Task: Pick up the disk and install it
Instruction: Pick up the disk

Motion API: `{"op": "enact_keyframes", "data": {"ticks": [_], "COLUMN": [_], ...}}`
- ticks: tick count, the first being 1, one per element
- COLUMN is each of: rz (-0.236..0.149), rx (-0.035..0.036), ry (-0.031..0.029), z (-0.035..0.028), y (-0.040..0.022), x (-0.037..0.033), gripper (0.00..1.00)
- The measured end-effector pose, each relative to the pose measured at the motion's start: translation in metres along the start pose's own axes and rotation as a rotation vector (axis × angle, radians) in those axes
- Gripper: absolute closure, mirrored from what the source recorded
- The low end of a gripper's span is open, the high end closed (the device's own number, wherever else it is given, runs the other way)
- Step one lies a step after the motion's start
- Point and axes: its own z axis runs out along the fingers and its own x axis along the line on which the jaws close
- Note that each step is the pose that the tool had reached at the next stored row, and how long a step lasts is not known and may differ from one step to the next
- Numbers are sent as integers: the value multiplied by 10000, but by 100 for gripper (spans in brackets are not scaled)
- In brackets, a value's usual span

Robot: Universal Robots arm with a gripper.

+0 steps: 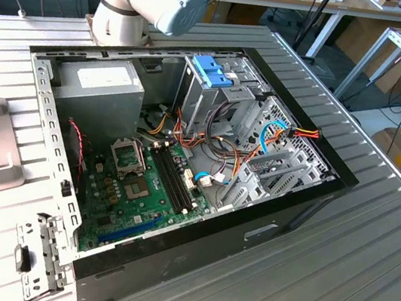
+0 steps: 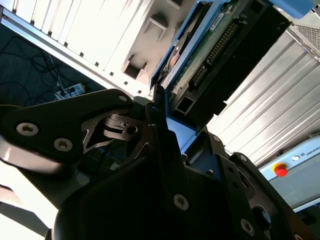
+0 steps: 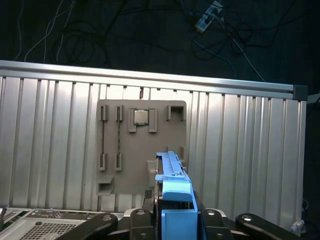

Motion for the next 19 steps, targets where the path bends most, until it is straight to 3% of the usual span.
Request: {"op": "enact_keyframes", "data": {"ticks": [12,16,19], "rz": [0,0,1], "rx": [1,0,0], "ry": [-1,0,0], "z": [0,0,0], "y": [-58,-117,-130], "x": [83,192,216], "gripper": [63,63,63]}}
